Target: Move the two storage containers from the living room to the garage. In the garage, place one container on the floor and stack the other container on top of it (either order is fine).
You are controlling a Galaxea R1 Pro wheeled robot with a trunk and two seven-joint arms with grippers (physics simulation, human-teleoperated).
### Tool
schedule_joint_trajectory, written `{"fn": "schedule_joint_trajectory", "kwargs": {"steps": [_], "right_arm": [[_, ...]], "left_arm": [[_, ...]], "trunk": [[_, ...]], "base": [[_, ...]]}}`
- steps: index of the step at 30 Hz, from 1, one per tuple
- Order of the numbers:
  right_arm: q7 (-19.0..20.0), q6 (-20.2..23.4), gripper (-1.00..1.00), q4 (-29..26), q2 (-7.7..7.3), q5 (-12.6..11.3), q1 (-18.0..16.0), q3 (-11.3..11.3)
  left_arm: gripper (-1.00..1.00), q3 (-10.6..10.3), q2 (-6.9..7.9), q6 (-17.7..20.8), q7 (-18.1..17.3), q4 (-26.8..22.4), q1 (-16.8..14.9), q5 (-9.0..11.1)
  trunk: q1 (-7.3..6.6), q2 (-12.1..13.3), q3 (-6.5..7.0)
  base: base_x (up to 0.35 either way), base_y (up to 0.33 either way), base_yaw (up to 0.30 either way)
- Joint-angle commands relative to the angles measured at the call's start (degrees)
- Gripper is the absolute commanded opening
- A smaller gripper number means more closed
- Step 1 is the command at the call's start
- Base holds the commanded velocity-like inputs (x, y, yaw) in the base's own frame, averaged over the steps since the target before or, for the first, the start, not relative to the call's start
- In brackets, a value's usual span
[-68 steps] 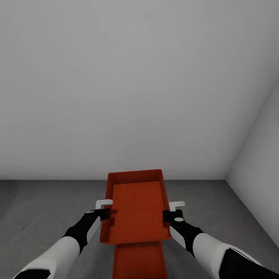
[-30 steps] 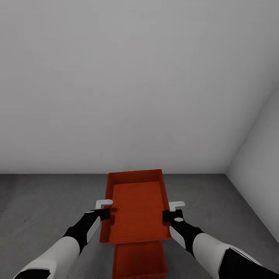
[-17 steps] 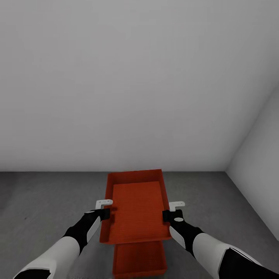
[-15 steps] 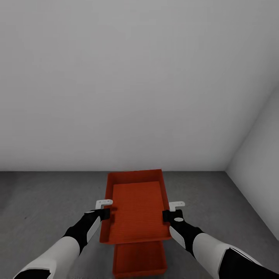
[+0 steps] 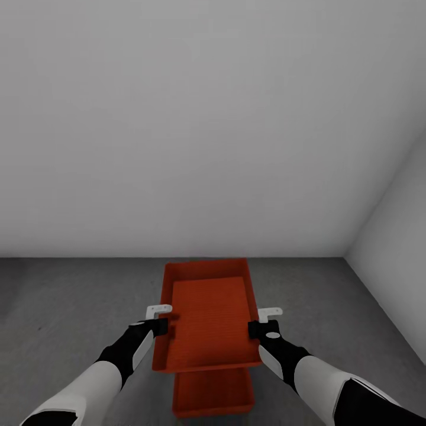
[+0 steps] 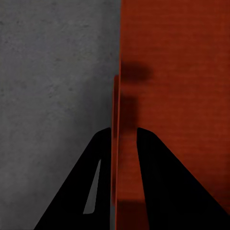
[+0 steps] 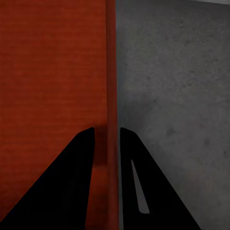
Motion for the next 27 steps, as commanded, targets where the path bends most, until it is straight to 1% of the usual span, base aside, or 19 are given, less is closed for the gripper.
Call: {"fn": "schedule_joint_trajectory", "kwargs": {"steps": [1,27], "right_arm": [[-0.8,-0.2,-1.0,-0.2,-0.88,0.5,-0.1,-2.5],[-0.8,-0.2,-1.0,-0.2,-0.88,0.5,-0.1,-2.5]], "left_arm": [[-1.0,0.5,0.28,0.4,0.8,-0.1,0.0,0.7],[-1.0,0.5,0.3,0.4,0.8,-0.1,0.0,0.7]], "trunk": [[0.01,-0.1,-0.16],[0.01,-0.1,-2.54]], "base": [[0.0,0.0,0.0],[0.0,0.0,0.0]]}}
